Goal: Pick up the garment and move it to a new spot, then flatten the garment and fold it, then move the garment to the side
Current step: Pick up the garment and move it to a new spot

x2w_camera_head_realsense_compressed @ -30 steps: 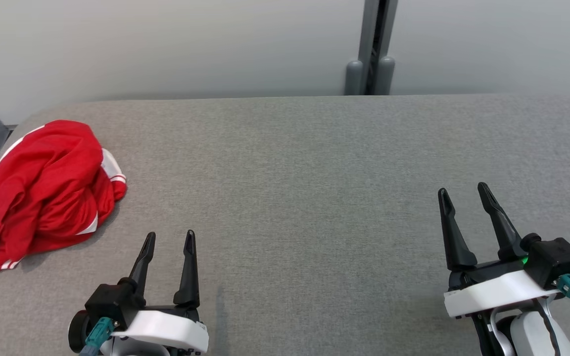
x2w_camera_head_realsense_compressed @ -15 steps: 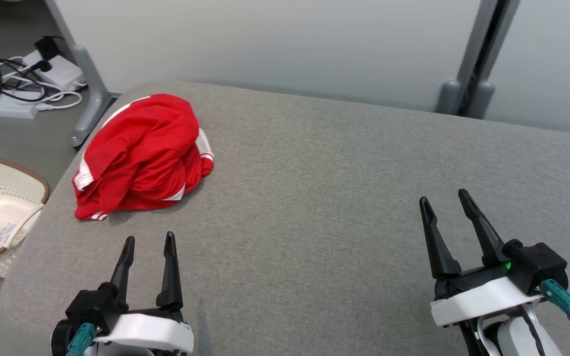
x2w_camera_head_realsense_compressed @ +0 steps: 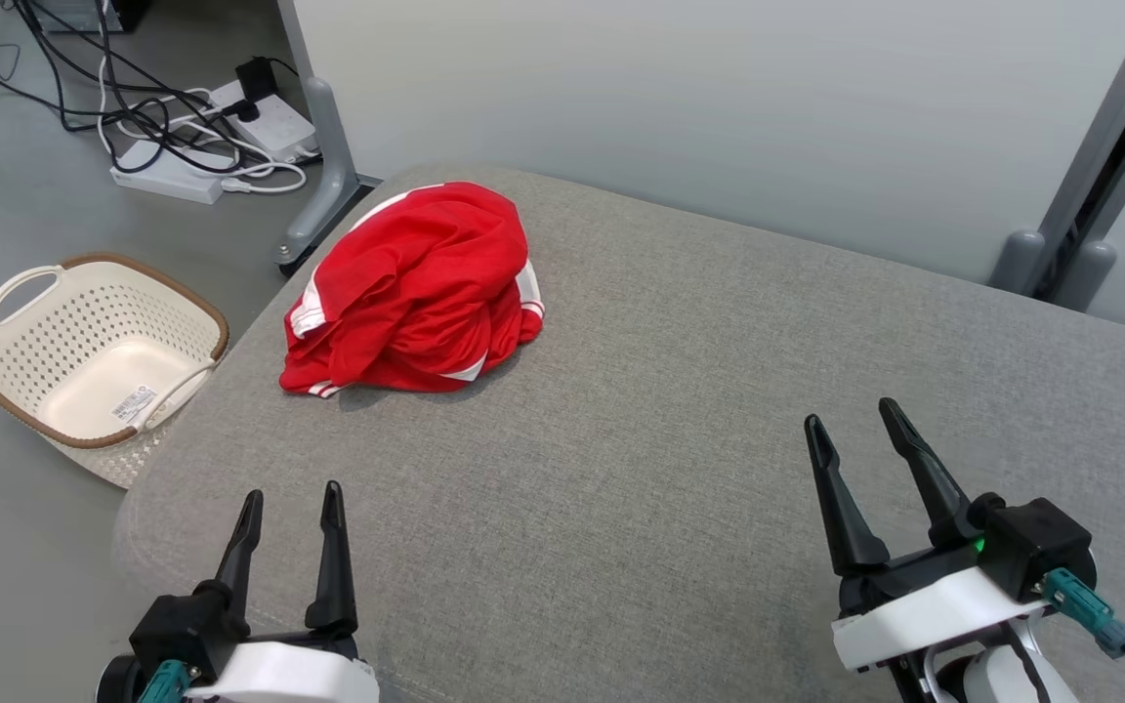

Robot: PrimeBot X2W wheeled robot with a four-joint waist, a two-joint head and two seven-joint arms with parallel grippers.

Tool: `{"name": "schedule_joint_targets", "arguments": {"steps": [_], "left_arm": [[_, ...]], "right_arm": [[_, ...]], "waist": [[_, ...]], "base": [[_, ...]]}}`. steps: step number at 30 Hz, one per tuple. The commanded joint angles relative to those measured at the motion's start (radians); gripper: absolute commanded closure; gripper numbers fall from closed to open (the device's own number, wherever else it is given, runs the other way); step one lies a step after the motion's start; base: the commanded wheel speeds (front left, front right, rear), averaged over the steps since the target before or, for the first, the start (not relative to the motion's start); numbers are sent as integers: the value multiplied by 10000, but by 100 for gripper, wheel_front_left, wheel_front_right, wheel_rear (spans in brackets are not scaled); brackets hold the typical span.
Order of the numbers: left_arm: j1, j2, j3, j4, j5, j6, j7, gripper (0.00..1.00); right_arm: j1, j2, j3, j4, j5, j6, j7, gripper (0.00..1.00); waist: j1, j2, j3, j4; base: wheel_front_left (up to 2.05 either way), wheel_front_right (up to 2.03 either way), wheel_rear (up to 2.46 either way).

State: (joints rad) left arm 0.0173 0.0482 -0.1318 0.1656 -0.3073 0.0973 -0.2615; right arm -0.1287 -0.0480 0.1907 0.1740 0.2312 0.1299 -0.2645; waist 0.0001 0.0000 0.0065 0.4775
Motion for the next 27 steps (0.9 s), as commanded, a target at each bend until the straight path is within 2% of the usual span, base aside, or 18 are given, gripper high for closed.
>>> {"name": "schedule_joint_targets", "arguments": {"steps": [1, 16, 23, 27], "left_arm": [[127, 39, 117, -60, 114, -18, -26, 0], [185, 39, 391, -141, 62, 10, -26, 0], [-140, 40, 757, -146, 273, -190, -26, 0], [-526, 40, 1346, -127, 304, -519, -26, 0]], "right_arm": [[40, -45, 93, 5, 79, 15, -25, 0], [-49, -45, 159, 133, 39, 13, -23, 0], [-85, -43, -8, 25, -12, 13, -23, 0], [-401, -49, 51, -130, -282, 13, -25, 0]], "waist": [[-1, 0, -65, 154], [-1, 0, -54, 174], [-1, 0, 201, 3], [-1, 0, 710, -239]], "base": [[0, 0, 0], [0, 0, 0], [0, 0, 0], [0, 0, 0]]}}
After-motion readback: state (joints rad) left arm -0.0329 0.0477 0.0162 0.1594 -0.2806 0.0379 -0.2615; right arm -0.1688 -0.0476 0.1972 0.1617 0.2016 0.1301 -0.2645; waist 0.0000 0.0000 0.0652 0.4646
